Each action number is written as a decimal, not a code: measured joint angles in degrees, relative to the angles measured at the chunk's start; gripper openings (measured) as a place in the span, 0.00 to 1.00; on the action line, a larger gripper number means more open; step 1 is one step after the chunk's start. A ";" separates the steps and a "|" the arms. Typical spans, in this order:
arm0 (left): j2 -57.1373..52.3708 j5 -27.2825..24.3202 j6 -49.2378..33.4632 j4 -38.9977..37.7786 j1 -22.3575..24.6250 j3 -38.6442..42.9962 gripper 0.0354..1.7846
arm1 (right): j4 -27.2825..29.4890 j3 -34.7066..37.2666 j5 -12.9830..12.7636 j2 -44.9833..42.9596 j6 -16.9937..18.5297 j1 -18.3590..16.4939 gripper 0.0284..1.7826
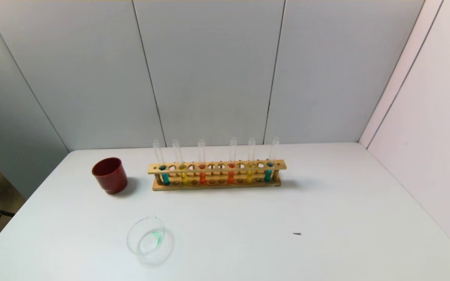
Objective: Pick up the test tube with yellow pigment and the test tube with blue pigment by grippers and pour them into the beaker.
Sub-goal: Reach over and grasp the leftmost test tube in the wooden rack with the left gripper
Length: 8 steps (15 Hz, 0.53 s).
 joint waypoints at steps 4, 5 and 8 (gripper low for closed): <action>0.00 0.05 0.00 0.01 0.00 0.00 0.98 | 0.00 0.00 0.00 0.00 0.00 0.00 0.95; 0.00 0.05 0.02 0.00 0.00 0.00 0.98 | 0.00 0.00 -0.02 0.00 0.00 0.00 0.95; 0.00 0.02 -0.02 0.00 0.00 0.00 0.98 | 0.02 0.00 -0.02 0.00 0.00 0.00 0.95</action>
